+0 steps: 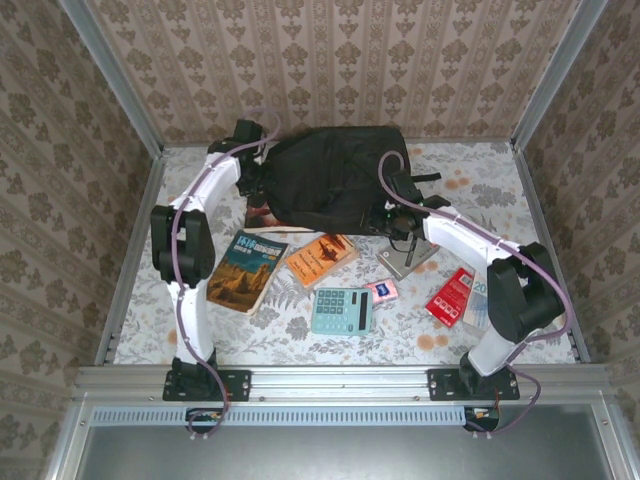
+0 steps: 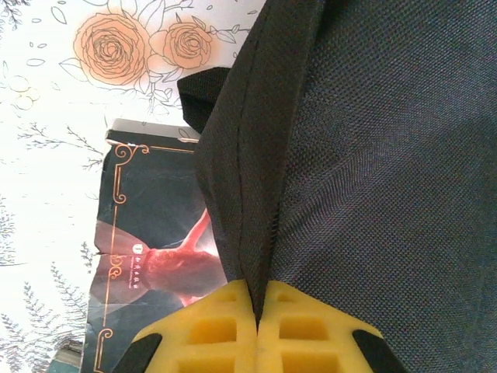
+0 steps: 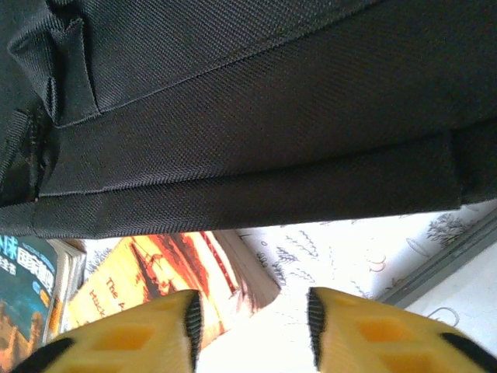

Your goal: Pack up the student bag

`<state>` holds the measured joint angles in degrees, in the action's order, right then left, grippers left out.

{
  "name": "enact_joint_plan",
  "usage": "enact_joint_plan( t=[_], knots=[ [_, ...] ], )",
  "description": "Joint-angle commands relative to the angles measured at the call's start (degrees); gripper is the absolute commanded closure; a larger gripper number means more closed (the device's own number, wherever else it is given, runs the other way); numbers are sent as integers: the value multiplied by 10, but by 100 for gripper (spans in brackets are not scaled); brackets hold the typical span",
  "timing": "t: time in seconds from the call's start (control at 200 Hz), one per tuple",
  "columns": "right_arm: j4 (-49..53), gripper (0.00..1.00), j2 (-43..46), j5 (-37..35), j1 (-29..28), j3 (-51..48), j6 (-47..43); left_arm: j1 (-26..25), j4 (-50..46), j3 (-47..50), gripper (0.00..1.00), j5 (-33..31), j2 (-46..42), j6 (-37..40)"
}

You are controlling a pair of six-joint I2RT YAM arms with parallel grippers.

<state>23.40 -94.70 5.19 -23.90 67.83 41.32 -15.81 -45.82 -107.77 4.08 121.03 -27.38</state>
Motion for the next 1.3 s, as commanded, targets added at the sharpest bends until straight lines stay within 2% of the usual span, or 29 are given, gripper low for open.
enact_joint_plan(
  t=[0.0,0.085,0.225,0.325,0.42,0.545,0.705,0.845,1.035,1.12,1.185,1.235,1.295],
  knots=[
    [-20,67,0,6,-6,-14,9,6,16,2,100,38,-42,-26],
    [-25,70,-11,7,-6,-9,-4,8,31,19,100,56,-71,-46],
    [15,71,-73,-33,0,54,-62,7,43,39,100,87,-114,-75],
    [15,69,-111,-25,19,97,-71,5,56,71,100,107,-152,-97],
    [22,65,-136,-26,35,143,-70,1,71,111,100,124,-187,-118],
    [23,52,-148,-21,50,192,-71,-13,85,161,100,126,-235,-141],
    [49,42,-164,-2,61,251,-88,-49,116,223,100,131,-282,-180],
    [63,40,-145,-1,61,240,-99,-93,125,258,100,132,-290,-211],
    [56,39,-84,-36,67,146,-103,-159,141,318,100,113,-308,-234],
    [87,37,-63,-76,75,122,-95,-176,119,324,85,94,-309,-212],
    [91,34,-35,-90,81,100,-87,-177,82,316,65,66,-312,-191],
    [80,33,-8,-88,83,80,-85,-173,59,307,47,39,-322,-177],
    [77,32,16,-70,83,67,-80,-171,38,291,33,7,-337,-159]
  ],
)
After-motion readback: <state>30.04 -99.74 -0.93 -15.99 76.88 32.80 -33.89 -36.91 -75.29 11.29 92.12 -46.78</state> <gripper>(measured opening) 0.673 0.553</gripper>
